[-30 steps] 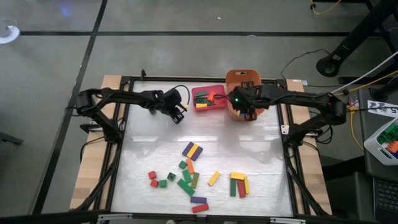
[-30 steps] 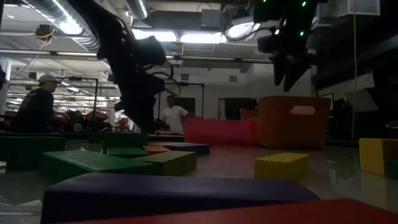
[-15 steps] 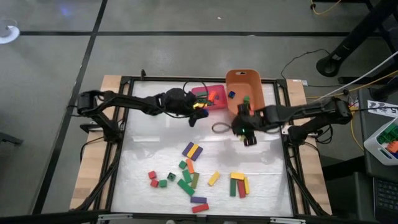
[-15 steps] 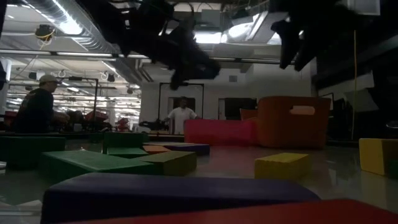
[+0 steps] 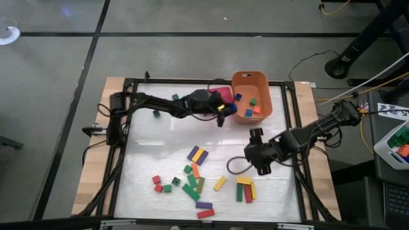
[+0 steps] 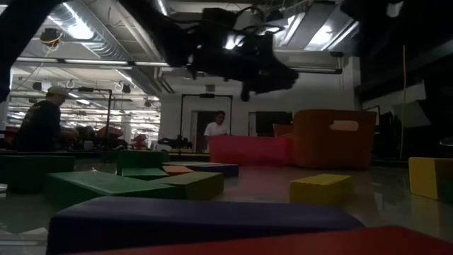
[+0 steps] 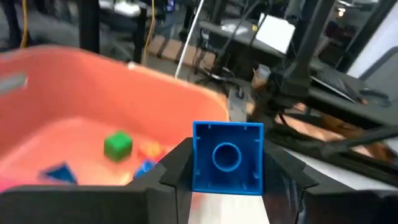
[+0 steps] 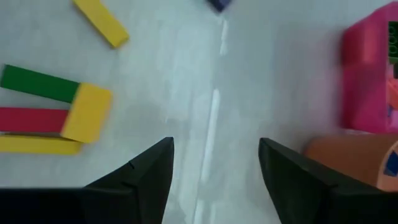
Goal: Sort blocks by size
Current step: Put the small blue game piece into the orange bin
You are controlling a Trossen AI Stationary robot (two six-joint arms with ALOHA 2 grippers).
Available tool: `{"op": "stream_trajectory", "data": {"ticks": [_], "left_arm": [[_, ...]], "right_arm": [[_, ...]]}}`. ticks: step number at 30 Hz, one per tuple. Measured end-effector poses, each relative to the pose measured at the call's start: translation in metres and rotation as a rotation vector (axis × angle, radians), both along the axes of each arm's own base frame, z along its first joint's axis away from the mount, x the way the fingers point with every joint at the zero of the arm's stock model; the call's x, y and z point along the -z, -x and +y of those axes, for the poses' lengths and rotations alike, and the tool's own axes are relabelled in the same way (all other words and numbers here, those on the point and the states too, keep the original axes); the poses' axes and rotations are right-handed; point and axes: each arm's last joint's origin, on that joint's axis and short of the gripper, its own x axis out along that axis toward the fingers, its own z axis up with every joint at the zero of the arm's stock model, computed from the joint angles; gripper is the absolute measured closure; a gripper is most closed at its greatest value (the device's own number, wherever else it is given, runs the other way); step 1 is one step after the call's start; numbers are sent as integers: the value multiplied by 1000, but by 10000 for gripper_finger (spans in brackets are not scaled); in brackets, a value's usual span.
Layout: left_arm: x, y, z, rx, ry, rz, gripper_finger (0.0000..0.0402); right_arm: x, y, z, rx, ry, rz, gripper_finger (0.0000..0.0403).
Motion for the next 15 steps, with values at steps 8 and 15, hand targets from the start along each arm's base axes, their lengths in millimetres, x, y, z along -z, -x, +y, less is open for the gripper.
{"op": "stream_trajectory", "data": {"ticks": [8,15], "left_arm": [[-2,-40,23,-77,-128,-41,273],[1,-48,34,-109,-190,-36,272]], "right_arm": [[8,7,34,43,-77,-23,169],[35,-1,66,70,-94,10,169]]}}
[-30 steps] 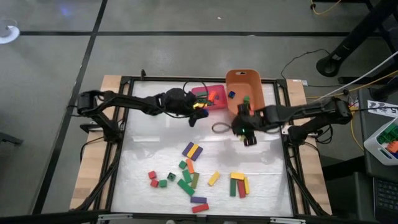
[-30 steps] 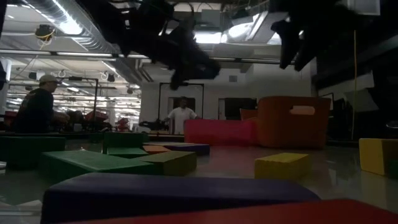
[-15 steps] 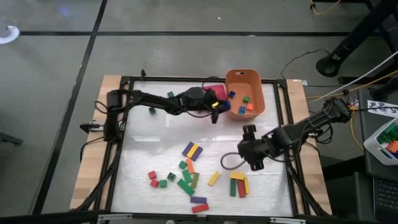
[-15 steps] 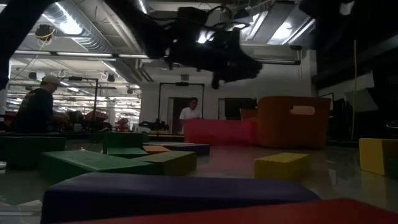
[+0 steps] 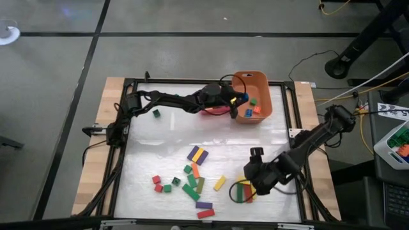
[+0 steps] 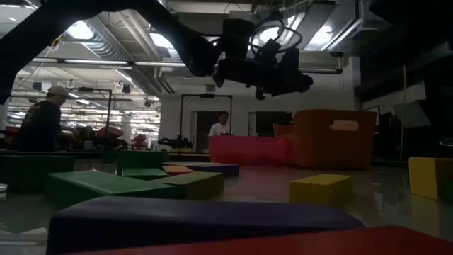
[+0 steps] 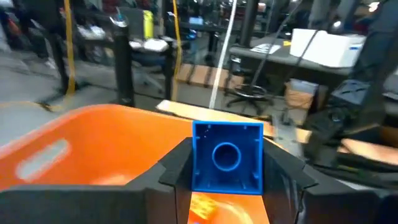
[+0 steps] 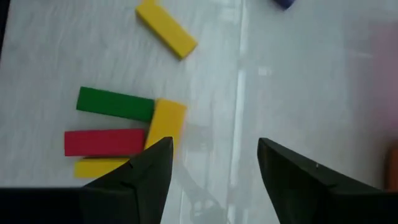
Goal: Sort blocks by size
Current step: Put the small blue game piece into the orange bin, then put the large yellow block into the pink bin
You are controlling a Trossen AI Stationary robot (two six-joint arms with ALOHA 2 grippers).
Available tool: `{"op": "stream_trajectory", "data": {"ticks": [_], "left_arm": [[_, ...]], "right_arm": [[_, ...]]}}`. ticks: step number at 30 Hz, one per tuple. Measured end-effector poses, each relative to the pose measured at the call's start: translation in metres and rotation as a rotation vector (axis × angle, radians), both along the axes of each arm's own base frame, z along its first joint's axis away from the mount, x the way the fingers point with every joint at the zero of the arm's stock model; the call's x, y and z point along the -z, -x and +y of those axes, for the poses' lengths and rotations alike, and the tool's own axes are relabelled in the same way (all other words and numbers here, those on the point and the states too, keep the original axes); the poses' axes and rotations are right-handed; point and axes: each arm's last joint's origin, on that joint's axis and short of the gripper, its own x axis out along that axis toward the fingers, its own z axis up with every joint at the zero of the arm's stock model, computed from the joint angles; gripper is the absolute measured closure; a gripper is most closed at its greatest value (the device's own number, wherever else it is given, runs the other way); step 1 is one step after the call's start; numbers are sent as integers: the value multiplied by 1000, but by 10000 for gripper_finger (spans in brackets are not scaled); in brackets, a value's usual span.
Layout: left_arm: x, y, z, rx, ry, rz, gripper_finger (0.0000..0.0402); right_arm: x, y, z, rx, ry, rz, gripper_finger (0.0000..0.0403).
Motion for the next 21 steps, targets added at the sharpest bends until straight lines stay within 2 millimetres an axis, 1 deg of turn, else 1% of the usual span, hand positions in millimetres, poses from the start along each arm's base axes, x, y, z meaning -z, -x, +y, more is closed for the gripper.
{"op": "stream_trajectory", "data": {"ticks": [4,9,12,14,17,21], "left_arm": [[0,0,1,-35,-46,12,262],[2,1,1,-40,14,28,209],[6,1,1,-45,71,48,179],[5,2,0,-51,127,63,167],[0,7,-2,-27,179,116,160],[-15,20,-7,30,197,244,163]], "right_arm": [[16,-4,10,0,14,39,169],[25,-8,13,2,35,65,169],[26,-8,13,2,38,67,169],[27,-8,13,5,36,67,169],[26,-10,15,15,14,46,169],[25,-14,18,21,-24,5,169]]}}
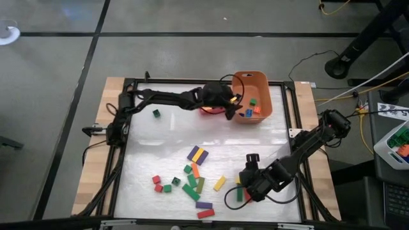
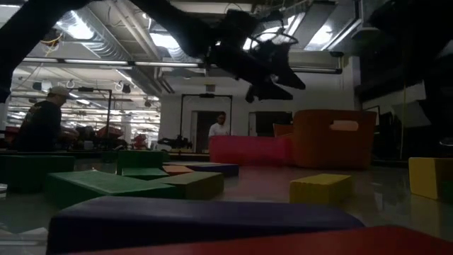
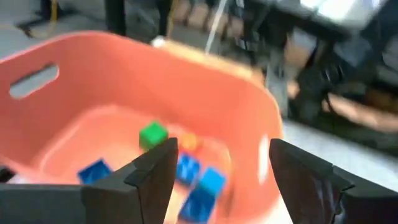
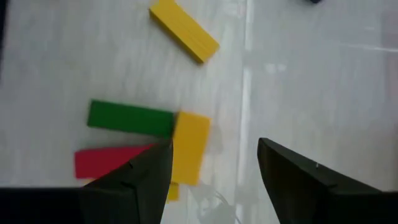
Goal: Sort blocks by size
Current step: Put the large yellow block into the pink bin
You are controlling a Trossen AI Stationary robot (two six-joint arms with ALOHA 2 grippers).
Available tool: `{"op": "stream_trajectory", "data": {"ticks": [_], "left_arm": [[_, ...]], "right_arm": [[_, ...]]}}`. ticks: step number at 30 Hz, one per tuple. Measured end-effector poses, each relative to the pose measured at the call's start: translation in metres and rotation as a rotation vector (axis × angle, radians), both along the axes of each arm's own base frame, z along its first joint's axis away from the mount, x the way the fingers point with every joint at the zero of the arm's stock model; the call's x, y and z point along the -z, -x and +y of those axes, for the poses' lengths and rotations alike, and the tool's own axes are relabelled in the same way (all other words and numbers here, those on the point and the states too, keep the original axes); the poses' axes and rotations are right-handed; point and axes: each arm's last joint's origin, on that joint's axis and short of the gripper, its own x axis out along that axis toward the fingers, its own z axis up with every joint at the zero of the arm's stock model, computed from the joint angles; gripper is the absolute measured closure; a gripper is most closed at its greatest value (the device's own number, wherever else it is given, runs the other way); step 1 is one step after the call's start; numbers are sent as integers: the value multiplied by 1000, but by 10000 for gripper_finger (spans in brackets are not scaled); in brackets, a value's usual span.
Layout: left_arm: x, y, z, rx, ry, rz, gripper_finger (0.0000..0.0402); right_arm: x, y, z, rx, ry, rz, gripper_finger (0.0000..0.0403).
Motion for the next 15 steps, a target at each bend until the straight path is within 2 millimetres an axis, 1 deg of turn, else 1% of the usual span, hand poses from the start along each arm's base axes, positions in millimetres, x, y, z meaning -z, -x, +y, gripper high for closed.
{"op": "stream_trajectory", "data": {"ticks": [2,5,9,12,15], "left_arm": [[-11,10,-3,22,-7,78,167],[-21,26,-10,65,-41,215,173],[-38,48,-21,115,-57,353,174],[-47,62,-32,138,-51,397,174],[-52,74,-43,155,-48,416,174]], "right_arm": [[1,-2,2,0,-11,-13,169],[6,-5,5,-6,-31,-7,169],[17,-9,10,-16,-54,36,169],[25,-13,14,-12,-64,45,169],[32,-15,15,-9,-50,62,169]]}}
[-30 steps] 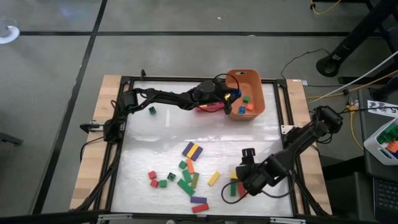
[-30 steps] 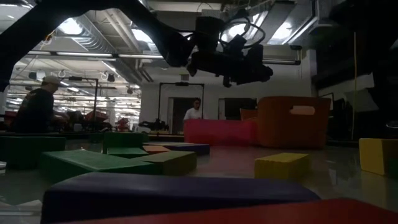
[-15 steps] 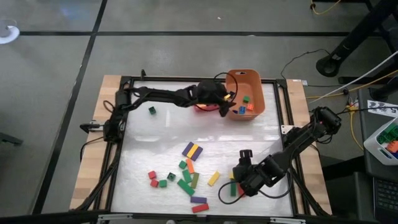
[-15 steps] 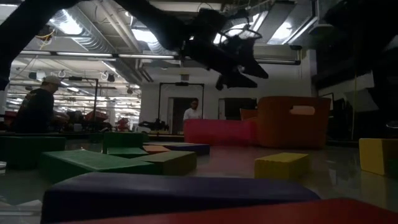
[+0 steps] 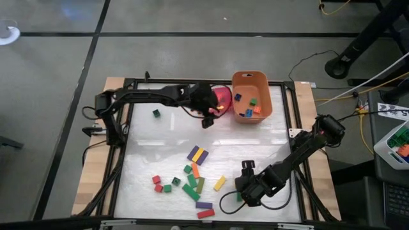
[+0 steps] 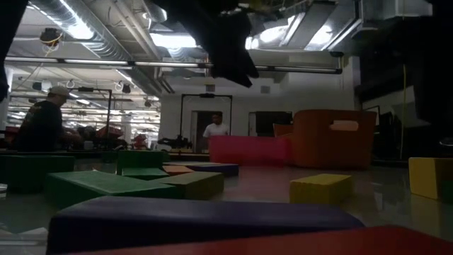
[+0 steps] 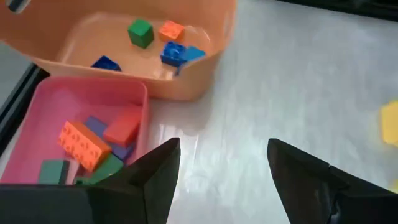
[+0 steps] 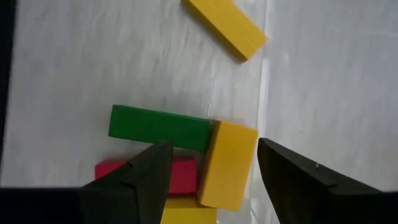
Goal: Sort blocks by size
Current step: Put the large yellow block into the pink bin
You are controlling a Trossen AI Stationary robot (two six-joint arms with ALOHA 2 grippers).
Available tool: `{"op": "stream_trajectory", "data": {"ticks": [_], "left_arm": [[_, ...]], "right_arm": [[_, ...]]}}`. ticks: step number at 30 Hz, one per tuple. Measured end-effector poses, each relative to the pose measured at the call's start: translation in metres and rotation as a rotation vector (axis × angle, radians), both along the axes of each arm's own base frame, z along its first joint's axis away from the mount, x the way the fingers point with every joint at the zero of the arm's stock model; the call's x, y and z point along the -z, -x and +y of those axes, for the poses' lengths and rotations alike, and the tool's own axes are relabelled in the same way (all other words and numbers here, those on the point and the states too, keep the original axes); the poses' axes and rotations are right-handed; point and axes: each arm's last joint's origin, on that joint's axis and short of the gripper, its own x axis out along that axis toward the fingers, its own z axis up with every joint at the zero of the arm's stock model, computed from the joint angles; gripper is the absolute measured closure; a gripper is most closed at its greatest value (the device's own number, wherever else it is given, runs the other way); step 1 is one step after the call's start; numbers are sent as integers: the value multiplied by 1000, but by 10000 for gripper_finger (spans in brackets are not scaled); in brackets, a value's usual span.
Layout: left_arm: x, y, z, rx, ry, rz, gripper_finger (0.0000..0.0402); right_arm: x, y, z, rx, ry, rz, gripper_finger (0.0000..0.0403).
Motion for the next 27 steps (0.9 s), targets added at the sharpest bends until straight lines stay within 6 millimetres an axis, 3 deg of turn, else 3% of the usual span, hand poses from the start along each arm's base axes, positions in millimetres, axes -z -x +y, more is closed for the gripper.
{"op": "stream_trajectory", "data": {"ticks": [5,12,20,27], "left_arm": [[-11,19,-22,39,-6,-16,174],[-9,44,-57,93,31,-6,174],[7,68,-96,133,86,48,174],[22,79,-121,101,85,112,174]], "right_arm": [[7,-1,1,18,13,21,169],[9,1,-1,51,43,39,169],[11,1,-2,76,50,44,169],[28,-2,1,76,80,92,169]]}}
